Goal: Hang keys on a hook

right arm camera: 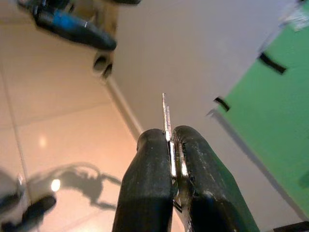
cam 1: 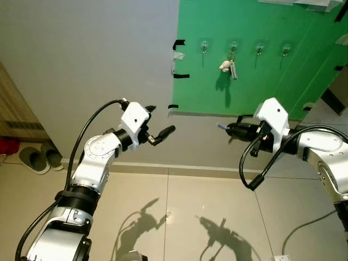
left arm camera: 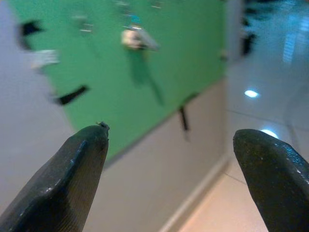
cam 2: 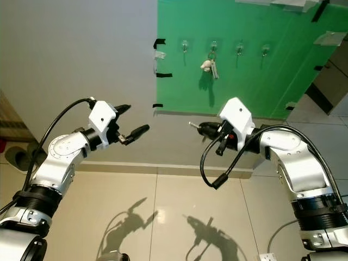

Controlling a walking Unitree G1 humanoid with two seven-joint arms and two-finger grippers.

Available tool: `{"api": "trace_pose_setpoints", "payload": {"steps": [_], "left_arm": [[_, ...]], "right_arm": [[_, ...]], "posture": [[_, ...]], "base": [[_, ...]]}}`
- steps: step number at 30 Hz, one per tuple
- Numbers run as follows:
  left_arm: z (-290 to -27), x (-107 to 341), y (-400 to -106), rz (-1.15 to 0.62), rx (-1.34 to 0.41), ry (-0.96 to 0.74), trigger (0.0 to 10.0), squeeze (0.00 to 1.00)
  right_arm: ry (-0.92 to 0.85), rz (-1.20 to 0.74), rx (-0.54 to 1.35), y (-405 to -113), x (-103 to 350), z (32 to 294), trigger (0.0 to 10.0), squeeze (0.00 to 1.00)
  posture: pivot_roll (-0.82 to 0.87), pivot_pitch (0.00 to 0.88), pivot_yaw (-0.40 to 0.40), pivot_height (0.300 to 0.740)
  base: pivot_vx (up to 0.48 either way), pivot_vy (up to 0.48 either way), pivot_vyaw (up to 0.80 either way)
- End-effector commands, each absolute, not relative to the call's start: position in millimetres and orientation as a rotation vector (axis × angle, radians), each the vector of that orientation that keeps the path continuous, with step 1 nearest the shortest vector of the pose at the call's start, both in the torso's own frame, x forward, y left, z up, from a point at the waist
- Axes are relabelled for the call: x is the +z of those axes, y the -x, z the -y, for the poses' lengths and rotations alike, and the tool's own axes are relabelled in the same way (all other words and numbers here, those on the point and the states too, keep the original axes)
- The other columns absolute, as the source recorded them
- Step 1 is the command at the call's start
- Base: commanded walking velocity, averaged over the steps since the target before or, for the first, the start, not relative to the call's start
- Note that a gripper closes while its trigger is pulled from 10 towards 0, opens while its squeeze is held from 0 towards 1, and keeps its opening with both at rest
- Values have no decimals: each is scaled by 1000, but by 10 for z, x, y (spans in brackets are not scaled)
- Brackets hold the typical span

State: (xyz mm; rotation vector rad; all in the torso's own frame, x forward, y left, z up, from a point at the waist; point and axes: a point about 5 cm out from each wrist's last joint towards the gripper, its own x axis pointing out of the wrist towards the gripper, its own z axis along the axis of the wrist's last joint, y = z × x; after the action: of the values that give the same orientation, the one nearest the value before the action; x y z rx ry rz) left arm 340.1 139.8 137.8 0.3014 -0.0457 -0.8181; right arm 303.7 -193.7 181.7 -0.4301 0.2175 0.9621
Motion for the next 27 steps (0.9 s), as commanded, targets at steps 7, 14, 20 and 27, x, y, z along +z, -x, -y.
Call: {"api": "trace_pose_setpoints", "payload": {"steps": [7,14,20,27], "left_arm": [[-1279,1360,-3383,43,-890,-306,10000,0],[-1229,1263,-3314,42,-856,-171,10000,0],[-1203,1286,-3308,38,-908,-125,10000,0],[-1094,1344,-3334,32,-1022,-126,10000,0]], "right_arm": [[480,-104,915,-3213,2009,1812,10000,0],[281,-55,883,-3255,2044,1679,10000,0],[211,-49,884,-3277,2052,1598,10000,0],[193,-60,924,-3277,2060,1512,10000,0]], "posture": [[-55,0,-42,740],[-49,0,-53,740],[-52,0,-50,740],[-59,0,-42,740]], "base": [[0,0,0],[0,0,0],[0,0,0],[0,0,0]]}}
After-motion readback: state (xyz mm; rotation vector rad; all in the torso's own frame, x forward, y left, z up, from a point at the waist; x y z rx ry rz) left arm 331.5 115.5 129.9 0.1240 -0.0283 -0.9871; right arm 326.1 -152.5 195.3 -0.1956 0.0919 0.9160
